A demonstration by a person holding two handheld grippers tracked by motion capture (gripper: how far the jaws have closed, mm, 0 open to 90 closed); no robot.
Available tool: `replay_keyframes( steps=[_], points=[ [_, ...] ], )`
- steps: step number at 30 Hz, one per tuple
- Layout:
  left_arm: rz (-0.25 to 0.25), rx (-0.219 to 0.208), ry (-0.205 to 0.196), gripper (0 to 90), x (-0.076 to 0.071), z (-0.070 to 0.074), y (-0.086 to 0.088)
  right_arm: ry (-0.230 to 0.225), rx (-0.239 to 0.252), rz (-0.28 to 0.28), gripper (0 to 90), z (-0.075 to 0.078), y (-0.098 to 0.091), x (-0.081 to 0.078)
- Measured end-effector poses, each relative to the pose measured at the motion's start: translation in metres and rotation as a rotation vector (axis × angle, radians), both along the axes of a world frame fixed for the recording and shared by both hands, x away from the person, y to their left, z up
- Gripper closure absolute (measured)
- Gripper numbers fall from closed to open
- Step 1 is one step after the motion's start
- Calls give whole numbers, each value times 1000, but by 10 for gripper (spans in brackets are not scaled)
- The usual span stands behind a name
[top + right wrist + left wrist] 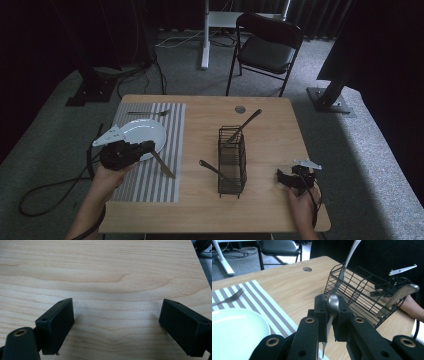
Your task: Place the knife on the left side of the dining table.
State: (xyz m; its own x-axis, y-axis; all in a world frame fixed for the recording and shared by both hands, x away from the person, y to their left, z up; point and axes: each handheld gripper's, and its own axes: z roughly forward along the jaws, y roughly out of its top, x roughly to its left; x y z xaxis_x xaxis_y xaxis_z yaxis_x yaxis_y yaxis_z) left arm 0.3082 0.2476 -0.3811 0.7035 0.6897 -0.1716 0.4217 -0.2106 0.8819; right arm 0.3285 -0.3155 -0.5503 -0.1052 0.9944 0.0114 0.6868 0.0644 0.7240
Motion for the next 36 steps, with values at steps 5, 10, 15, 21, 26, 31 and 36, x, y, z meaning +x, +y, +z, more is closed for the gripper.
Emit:
replay_keyframes(
  steps=[5, 10, 15, 21, 26, 31, 36],
  points=[
    [5, 0, 19, 837, -1, -9, -1, 0, 0, 0, 121, 0, 0, 0],
    [33, -19, 28, 837, -2, -12, 2, 0, 0, 0, 121, 0, 0, 0],
    [107, -24, 58, 835, -6, -12, 5, 0, 0, 0, 120, 0, 0, 0],
    [201, -20, 62, 811, -14, -17, 13, 0, 0, 0, 121, 0, 0, 0],
    [269, -50, 77, 789, -19, -27, 27, 0, 0, 0, 121, 0, 0, 0],
    [331, -59, 96, 756, -24, -38, 43, 1, -1, 0, 121, 0, 0, 0],
    [364, -92, 120, 731, -27, -50, 57, 1, -1, 0, 121, 0, 0, 0]
  ],
)
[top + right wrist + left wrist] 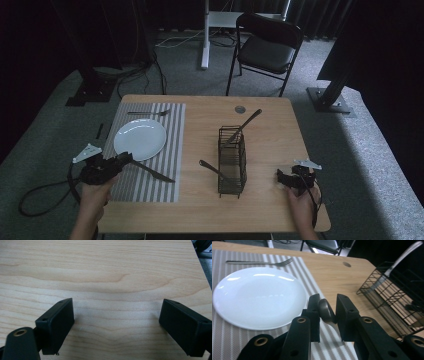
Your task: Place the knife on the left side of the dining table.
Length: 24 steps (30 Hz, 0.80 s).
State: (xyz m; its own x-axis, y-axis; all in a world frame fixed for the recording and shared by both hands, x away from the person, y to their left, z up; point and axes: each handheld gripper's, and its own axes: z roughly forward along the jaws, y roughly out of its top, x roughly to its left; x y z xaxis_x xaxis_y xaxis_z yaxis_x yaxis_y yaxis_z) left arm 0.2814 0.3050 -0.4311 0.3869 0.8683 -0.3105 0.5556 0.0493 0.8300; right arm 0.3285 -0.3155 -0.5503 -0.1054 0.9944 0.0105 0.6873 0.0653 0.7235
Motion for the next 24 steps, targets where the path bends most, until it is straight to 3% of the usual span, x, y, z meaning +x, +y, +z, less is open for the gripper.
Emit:
replay_keyframes(
  steps=[5, 11, 15, 22, 24],
  points=[
    [50, 5, 25, 689, -2, -13, 12, 1, 1, -1, 120, 0, 0, 0],
    [82, -31, 67, 637, -1, -34, 28, 0, 2, -2, 121, 0, 0, 0],
    [79, -31, 108, 578, 0, -47, 36, 1, 2, -2, 121, 0, 0, 0],
    [67, -109, 147, 560, 0, -66, 51, 0, 2, -2, 121, 0, 0, 0],
    [68, -105, 162, 542, 0, -71, 54, 0, 2, -2, 120, 0, 0, 0]
  ],
)
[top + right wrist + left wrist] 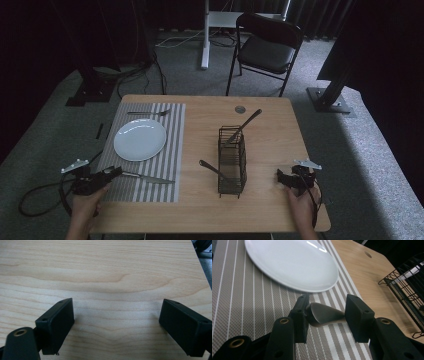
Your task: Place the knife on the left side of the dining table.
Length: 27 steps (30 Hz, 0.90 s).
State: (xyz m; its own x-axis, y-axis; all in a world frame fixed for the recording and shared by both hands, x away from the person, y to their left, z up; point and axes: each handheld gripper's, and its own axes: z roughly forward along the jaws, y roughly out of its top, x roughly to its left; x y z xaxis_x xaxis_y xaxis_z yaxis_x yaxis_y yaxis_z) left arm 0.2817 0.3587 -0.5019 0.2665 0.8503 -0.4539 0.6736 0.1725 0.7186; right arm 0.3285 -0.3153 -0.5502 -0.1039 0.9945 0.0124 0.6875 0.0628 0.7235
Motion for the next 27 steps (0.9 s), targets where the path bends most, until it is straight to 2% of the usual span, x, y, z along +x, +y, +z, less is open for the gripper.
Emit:
replay_keyframes(
  steps=[5, 11, 15, 18, 21, 23, 27],
  points=[
    [9, 12, 24, 514, -1, -9, 4, 0, 0, 0, 121, 0, 0, 0],
    [20, -9, 53, 506, 0, -19, 9, 0, 0, 0, 121, 0, 0, 0],
    [33, 33, 80, 481, -1, -26, 9, 0, 1, 0, 121, 0, 0, 0],
    [41, 31, 90, 475, -1, -30, 10, 0, 0, 0, 121, 0, 0, 0],
    [85, 122, 109, 490, 0, -32, 7, 0, 1, 0, 121, 0, 0, 0],
    [85, 95, 95, 490, 0, -32, 9, 0, 0, 0, 123, 0, 0, 0],
    [94, 154, 83, 479, -2, -28, 6, -1, 0, 1, 124, 0, 0, 0]
  ],
)
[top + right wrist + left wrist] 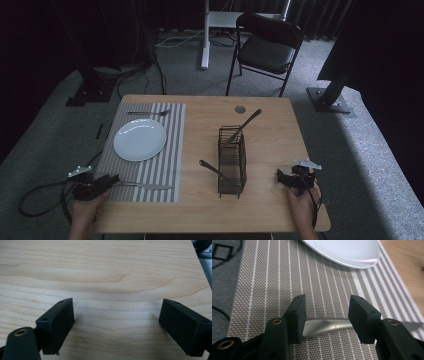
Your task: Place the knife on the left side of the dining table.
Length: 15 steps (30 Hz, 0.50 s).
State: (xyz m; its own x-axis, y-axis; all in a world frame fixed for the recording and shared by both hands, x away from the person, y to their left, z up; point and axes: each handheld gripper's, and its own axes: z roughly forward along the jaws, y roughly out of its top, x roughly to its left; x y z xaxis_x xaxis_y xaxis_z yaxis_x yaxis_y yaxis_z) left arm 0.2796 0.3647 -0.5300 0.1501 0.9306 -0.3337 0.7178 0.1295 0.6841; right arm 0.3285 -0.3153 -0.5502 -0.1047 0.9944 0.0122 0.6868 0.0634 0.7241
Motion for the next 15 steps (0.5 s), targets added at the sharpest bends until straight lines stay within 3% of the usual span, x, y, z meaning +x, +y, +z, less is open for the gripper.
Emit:
replay_keyframes(
  steps=[3, 9, 15],
  points=[
    [8, 40, -8, 433, -6, 0, -3, 0, 0, 0, 124, 0, 0, 0],
    [18, 72, -47, 386, -22, -3, -13, 0, 0, 0, 124, 0, 0, 0],
    [5, 97, -60, 296, -32, -9, -26, 0, 0, 0, 124, 0, 0, 0]
  ],
)
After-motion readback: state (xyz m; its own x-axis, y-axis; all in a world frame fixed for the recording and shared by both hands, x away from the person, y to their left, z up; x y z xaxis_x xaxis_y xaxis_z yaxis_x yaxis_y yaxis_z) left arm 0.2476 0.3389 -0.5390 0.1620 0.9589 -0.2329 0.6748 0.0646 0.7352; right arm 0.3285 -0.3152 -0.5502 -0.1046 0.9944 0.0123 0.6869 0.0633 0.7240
